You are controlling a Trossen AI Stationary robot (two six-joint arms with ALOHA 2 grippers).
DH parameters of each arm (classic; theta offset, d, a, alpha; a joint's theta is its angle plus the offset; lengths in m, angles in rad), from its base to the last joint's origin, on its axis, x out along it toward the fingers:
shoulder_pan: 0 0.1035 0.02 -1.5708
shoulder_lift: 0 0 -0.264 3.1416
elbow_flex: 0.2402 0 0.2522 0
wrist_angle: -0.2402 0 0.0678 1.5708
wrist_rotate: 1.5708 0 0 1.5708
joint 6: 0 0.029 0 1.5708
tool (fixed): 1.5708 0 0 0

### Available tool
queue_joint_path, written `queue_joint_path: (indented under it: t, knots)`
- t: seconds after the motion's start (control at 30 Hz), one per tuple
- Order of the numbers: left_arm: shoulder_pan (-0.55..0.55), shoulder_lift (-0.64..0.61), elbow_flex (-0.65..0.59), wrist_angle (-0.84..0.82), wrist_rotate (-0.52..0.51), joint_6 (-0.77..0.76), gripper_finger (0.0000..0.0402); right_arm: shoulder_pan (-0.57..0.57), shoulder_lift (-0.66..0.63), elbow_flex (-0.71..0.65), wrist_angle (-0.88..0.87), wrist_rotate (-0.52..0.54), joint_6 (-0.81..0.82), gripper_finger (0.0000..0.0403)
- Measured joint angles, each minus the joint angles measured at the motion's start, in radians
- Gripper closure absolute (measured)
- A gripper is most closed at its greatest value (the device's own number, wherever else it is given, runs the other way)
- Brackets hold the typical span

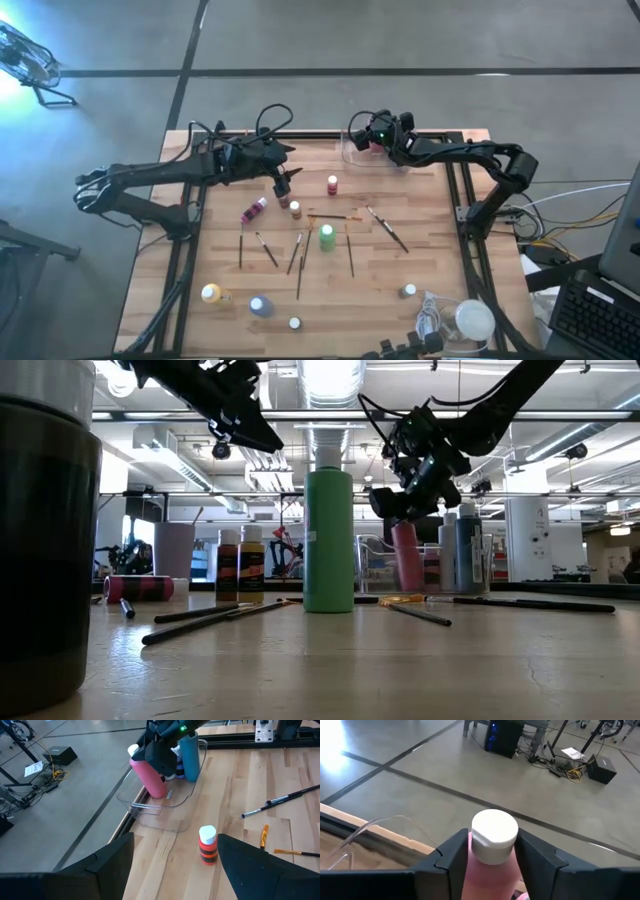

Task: Pick & Place Paint Supplies
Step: Put the pink paint bottle into the transparent bin

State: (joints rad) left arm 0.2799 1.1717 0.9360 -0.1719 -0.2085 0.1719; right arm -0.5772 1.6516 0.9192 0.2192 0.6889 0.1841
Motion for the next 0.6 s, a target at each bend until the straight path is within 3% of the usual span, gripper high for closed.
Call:
queue_joint_path:
  t: [0.43, 0.6]
  knots:
    - [0.0, 0.0, 0.0, 0.0, 0.0, 0.0, 0.0113, 0.001, -0.004, -0.002, -0.007, 0.002, -0.012, 0.0266]
    - [0.0, 0.0, 0.0, 0.0, 0.0, 0.0, 0.0113, 0.001, -0.029, -0.003, -0.023, 0.016, -0.027, 0.0257]
